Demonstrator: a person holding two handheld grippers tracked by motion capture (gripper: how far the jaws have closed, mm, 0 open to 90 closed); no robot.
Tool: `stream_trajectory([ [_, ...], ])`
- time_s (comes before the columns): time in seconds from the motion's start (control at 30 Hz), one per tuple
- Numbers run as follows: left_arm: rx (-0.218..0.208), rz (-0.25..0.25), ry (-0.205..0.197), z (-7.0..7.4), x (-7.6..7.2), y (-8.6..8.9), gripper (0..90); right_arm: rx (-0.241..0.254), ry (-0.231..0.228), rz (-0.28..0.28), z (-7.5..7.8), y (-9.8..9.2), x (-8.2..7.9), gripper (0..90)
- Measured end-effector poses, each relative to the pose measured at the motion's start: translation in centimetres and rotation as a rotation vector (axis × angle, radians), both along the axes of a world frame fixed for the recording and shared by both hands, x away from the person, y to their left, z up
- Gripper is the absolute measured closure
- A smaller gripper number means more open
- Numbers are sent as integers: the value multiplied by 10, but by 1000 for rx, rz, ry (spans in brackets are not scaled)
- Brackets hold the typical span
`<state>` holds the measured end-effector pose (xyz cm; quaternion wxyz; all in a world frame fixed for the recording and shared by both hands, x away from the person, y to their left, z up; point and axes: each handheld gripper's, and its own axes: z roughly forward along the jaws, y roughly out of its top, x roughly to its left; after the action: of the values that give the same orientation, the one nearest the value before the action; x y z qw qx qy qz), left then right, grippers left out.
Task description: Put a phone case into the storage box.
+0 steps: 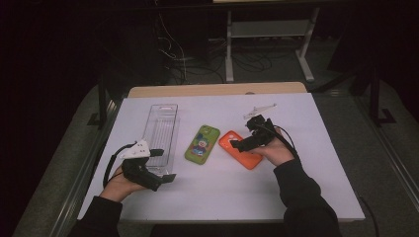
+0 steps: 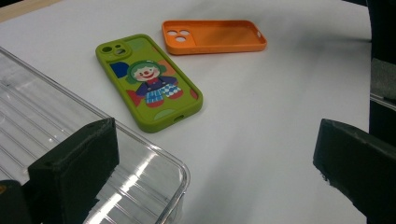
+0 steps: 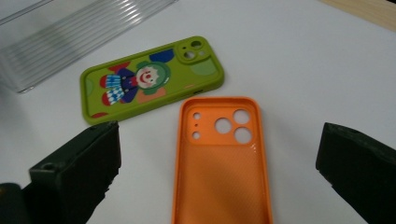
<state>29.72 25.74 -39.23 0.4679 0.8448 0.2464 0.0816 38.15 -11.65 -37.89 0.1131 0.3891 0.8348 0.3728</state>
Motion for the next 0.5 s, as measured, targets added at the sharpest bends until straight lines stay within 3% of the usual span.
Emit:
stream_trajectory([
  [0.1,1,1,0,0,0,0,0,-7,9,-28,-3,-1,1,0],
  [0.5,7,1,-2,0,0,0,0,-41,36,-39,-9,-4,1,0],
])
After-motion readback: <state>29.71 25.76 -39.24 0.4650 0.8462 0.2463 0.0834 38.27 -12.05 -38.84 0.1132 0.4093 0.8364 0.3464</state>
